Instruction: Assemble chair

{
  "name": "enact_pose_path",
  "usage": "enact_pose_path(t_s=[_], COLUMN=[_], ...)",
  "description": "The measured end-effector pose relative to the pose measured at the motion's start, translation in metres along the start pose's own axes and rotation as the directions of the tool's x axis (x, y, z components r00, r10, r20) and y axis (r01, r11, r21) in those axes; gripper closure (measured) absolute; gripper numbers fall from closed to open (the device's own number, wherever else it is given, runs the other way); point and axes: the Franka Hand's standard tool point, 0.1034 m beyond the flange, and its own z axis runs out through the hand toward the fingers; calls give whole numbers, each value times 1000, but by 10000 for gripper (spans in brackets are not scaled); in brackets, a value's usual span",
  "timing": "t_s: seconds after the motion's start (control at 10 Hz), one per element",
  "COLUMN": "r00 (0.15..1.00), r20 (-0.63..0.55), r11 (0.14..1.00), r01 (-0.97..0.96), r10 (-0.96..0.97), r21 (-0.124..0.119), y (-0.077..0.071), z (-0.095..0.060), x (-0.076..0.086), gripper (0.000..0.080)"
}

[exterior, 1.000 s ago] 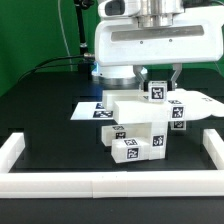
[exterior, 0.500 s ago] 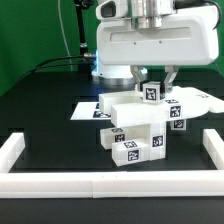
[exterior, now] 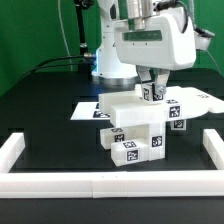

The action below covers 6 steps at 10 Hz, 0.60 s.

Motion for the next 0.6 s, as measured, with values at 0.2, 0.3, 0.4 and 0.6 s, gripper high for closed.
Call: enact_pose_path(t_s=[0.2, 0.3, 0.4, 0.6], r00=[998, 1000, 1000, 964], r20=[7, 7, 7, 7], r11=[998, 1000, 1000, 964], r01=[-55, -26, -26, 267], r10=[55, 26, 26, -267], r21=[15, 15, 15, -7], y=[-1, -1, -1, -4], z=[0, 0, 0, -2], x=[0, 0, 0, -2], gripper=[514, 514, 284, 179])
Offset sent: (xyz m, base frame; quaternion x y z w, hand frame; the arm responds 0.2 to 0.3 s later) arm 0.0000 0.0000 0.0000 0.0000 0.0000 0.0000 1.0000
